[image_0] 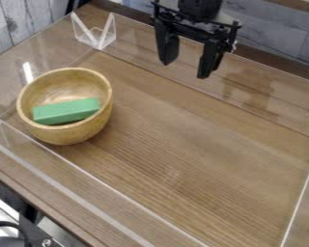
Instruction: Move green object from inside the wooden bowl to the table next to it
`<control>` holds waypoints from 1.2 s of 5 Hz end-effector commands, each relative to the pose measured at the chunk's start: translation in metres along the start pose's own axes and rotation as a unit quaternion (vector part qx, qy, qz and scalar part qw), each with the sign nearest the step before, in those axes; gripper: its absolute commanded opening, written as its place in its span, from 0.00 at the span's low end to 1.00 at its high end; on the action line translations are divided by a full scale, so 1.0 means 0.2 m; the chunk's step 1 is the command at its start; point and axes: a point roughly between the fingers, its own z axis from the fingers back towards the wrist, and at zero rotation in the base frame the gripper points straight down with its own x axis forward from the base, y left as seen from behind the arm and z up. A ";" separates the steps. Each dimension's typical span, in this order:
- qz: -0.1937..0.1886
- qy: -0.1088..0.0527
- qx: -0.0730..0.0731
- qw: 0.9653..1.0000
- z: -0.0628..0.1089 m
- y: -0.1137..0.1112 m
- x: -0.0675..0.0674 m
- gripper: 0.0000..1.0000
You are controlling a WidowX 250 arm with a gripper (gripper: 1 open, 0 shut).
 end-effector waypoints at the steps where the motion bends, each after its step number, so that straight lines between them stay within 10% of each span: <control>1: -0.001 0.010 -0.002 1.000 0.01 0.03 -0.03 1.00; 3: -0.060 0.016 0.001 0.998 -0.05 0.24 -0.22 1.00; 5: -0.152 -0.005 0.025 0.988 -0.13 0.65 -0.34 1.00; 6: -0.131 -0.006 0.027 0.991 -0.17 0.74 -0.38 1.00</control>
